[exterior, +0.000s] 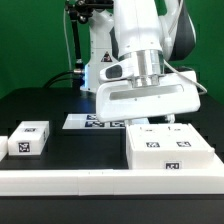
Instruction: Assemble cabinet
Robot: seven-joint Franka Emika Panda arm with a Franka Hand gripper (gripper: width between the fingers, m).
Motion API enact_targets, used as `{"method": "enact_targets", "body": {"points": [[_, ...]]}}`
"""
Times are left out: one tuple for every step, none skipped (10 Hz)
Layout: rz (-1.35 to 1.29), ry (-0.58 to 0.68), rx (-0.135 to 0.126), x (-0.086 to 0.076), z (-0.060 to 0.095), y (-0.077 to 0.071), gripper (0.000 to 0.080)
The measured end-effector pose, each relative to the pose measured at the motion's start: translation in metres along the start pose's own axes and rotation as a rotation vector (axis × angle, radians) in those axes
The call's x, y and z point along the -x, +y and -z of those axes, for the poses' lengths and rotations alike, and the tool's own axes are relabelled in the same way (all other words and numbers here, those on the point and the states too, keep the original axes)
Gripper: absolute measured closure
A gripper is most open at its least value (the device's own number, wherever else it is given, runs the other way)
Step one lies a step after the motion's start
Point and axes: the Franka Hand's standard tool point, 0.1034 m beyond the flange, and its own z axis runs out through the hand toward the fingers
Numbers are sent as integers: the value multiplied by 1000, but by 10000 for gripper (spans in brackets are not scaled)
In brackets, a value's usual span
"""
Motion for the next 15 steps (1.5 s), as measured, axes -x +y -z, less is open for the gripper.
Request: {"method": "enact_targets", "body": {"points": [[0,0,0,0,0,0,380],[0,0,0,0,0,0,557],[0,0,0,0,0,0,583],[0,0,0,0,0,0,583],[0,-1,0,0,0,0,583],[0,-1,0,0,0,0,583],[0,-1,0,0,0,0,583],[0,-1,0,0,0,0,583],[0,-1,0,0,0,0,583],[-2,-23,-4,-1,1,-1,583],[-4,-81,-12,-7,16,-4,583],[-16,-106,-14,-17,33,-6,582],[-57,-155,-20,-26,48,-13,581],[-97,-167,-21,-35,57,-18,581],[-110,-156,-19,-34,59,-15,581]]}}
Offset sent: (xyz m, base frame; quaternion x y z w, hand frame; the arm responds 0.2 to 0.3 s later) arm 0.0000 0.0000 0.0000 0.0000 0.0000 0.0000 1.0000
